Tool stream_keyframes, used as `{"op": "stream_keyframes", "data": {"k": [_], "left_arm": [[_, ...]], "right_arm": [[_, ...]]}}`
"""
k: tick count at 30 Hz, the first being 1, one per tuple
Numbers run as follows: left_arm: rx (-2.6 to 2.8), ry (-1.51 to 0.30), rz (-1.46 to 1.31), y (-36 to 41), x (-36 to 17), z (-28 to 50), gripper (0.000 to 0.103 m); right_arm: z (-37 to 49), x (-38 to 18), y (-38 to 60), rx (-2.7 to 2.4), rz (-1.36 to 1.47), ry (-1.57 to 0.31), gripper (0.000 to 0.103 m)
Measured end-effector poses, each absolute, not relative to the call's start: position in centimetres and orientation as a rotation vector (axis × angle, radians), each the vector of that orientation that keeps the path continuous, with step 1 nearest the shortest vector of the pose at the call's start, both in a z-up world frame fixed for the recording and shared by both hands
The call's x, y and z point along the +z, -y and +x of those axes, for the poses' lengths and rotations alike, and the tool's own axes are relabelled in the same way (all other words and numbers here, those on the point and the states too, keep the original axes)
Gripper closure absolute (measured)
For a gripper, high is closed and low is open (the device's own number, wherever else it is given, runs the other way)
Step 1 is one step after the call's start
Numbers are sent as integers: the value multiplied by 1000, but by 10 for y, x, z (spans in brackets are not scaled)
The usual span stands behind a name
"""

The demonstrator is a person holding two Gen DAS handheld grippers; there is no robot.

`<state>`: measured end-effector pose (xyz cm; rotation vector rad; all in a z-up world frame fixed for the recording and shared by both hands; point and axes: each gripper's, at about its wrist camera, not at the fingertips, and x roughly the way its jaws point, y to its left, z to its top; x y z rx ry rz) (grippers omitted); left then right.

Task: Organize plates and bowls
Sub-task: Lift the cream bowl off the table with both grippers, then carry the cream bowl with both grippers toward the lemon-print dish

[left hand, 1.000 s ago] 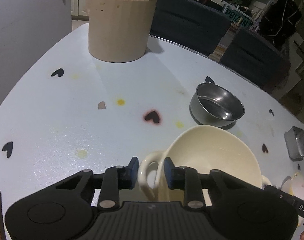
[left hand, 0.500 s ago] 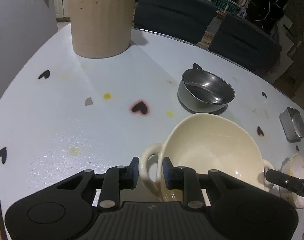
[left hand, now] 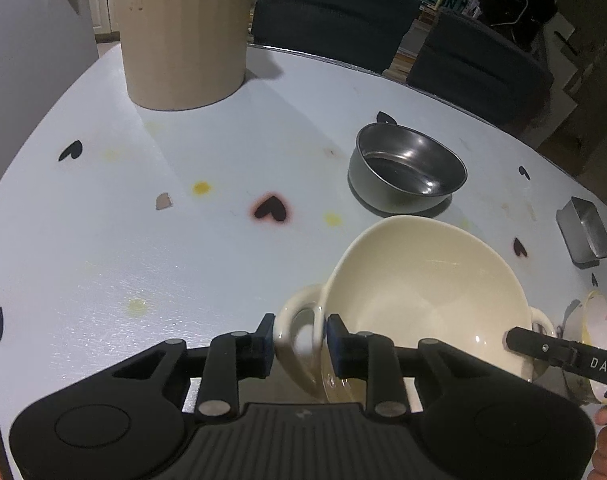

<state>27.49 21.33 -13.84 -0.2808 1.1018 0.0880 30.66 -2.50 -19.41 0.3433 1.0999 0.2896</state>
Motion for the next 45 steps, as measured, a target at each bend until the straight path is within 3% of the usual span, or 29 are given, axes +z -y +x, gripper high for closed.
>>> {"op": "stream_keyframes", "data": {"k": [32,45], "left_arm": [[69,-1047,-206,-203,-144,276,71],[64,-973,-219,-187,-107,252,71]], "right_arm": [[297,-189,28,341,255,-1032,74],[281,-157,38,355,224,-948,74]]}}
